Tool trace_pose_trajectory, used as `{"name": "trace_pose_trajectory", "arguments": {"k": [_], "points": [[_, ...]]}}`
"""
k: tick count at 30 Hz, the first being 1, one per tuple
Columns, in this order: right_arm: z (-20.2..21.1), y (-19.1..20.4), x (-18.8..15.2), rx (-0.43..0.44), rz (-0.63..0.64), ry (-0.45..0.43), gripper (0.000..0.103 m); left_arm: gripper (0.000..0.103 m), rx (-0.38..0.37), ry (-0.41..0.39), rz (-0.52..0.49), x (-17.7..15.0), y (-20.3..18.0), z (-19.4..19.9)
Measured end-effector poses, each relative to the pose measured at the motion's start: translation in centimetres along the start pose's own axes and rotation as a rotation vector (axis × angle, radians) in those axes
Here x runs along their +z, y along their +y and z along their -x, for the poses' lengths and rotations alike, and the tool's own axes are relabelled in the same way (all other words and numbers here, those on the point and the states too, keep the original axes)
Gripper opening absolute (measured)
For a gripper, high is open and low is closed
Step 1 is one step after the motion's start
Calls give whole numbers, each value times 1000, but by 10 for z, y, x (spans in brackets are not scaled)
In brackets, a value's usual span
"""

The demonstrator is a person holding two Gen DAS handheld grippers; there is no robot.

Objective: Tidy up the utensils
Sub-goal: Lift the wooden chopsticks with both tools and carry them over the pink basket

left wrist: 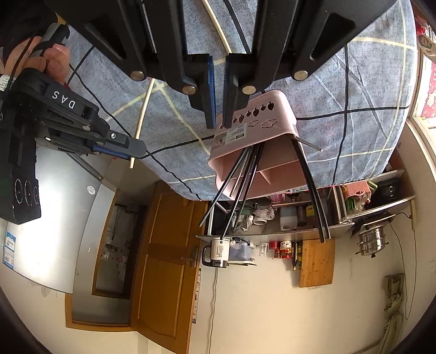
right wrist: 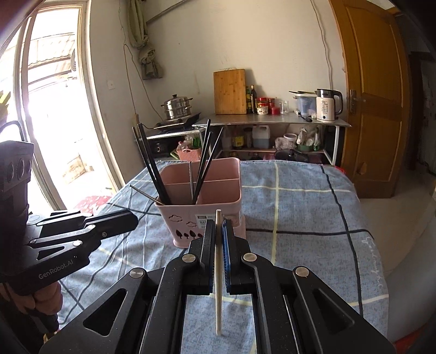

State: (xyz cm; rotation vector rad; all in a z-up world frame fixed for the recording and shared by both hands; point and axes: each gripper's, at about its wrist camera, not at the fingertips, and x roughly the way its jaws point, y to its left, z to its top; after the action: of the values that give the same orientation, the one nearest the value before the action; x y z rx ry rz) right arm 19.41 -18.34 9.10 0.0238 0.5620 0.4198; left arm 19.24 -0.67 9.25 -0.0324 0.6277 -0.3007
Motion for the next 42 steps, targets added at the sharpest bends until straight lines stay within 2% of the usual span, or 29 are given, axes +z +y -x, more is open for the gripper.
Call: {"name": "trace_pose_trajectory", "arguments": {"k": [6,13,16,18,23,26,29,32,36,42], "points": [[2,-3,-3,1,-6,5,5,6,6,124,50,-21,15,-37],[7,-2,-3,1,8,-1,5,12,52,311,110,-54,35,-105],[8,-3,-3,-3,9,2,5,12,46,339,116,-58,36,-120],[8,-4,-3,-4,8,5,5,16,52,350,115,-58,36,-128],[7,-4,-4,-4,11,9,5,16,69,378,107,-59,32,-139],[7,-4,-3,-4,11,8,5,16,79,375,90,-58,28,-141],[6,-2,-4,-3,12,9,5,8,84,378,74,-58,25,-142],[6,-2,-4,-3,14,9,5,7,71,353,74,-54,24,-136],[6,-1,-3,-4,15,7,5,5,40,261,62,-35,18,-101],[7,-1,0,-5,14,-2,5,4,-6,69,24,3,6,-29]]}}
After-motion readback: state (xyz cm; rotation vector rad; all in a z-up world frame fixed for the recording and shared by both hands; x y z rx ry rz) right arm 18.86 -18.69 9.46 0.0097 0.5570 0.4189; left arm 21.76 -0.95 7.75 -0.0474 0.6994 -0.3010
